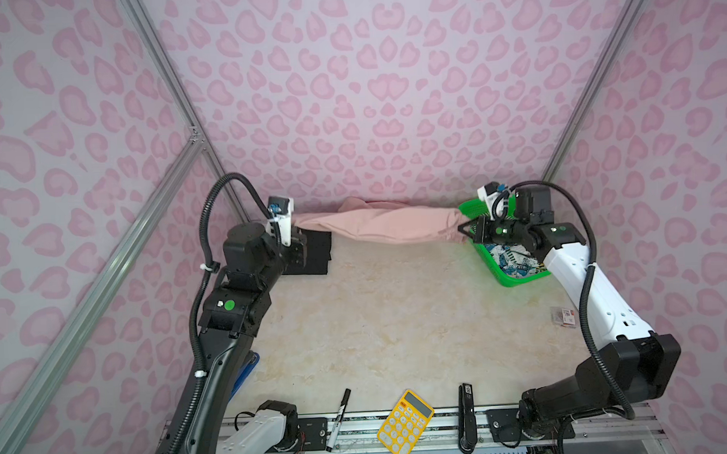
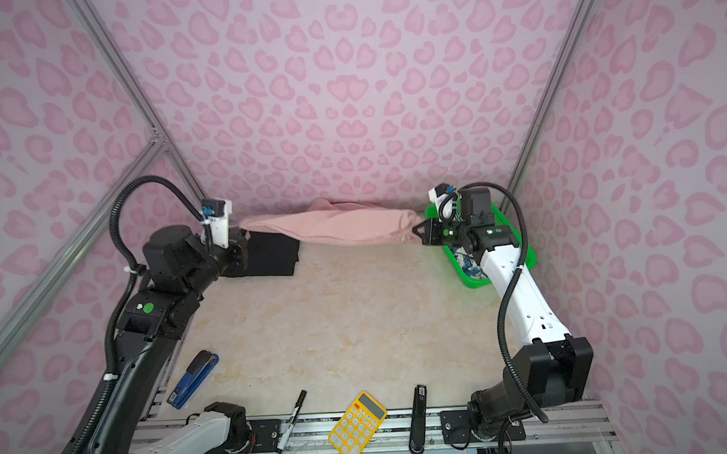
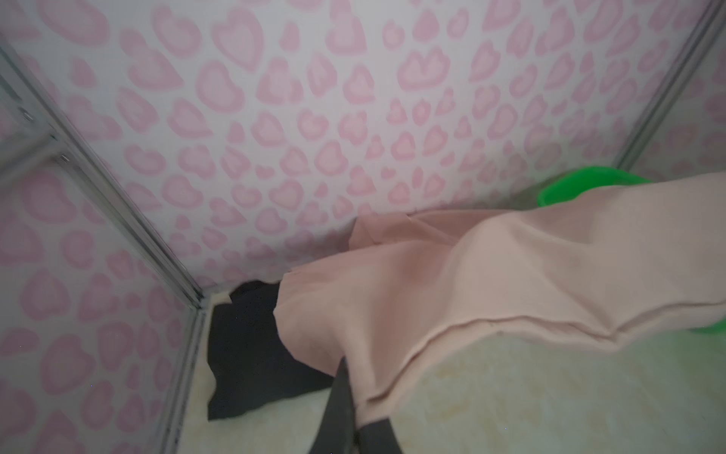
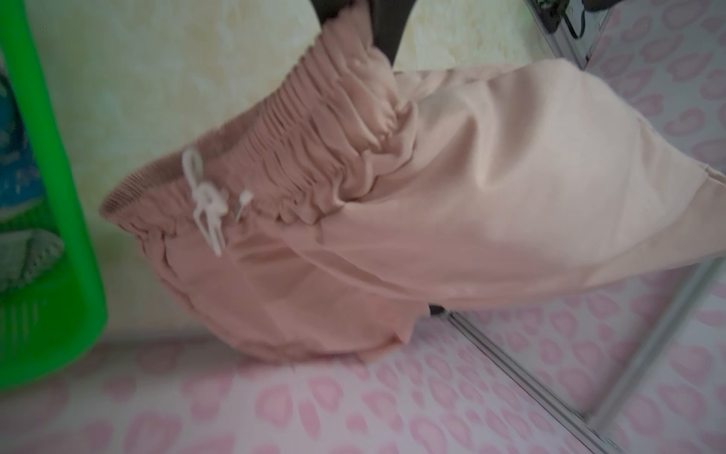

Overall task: Fold and stack the mixed laundry pile
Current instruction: 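Lower the trousers onto the table with both grippers, laying them flat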

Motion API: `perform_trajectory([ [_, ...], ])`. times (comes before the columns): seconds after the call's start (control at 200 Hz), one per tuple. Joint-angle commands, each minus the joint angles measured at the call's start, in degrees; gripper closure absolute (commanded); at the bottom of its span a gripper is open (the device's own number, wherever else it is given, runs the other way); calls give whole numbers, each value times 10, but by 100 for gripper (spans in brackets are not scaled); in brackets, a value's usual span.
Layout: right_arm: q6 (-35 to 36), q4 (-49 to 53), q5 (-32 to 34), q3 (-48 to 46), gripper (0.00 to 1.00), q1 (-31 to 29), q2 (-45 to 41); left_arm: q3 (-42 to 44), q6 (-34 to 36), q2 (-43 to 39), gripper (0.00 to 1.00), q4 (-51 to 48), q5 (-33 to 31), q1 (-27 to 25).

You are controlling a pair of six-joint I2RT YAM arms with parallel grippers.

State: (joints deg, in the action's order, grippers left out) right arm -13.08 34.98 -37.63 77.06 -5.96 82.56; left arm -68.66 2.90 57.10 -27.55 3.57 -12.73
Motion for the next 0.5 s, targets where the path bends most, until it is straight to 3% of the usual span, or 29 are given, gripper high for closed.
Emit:
perform_trajectory([
  [0.0,-16,26,69,-124,100,-2,-34,83,-92,-33,97,-42,135,-3],
  [0.07,-35,19,83,-208,100,-4,-49,131,-136,-43,97,-62,186,-12],
  [0.165,-49,38,106,-267,100,-9,-62,167,-176,-42,97,-95,192,-29],
  [0.245,-56,60,113,-289,97,-17,-67,171,-190,-38,97,-133,171,-31],
  [0.37,-79,66,127,-317,90,-43,-83,162,-222,-23,97,-190,71,-31],
  [0.5,-92,83,151,-328,87,-58,-92,161,-232,-9,97,-197,82,-31],
])
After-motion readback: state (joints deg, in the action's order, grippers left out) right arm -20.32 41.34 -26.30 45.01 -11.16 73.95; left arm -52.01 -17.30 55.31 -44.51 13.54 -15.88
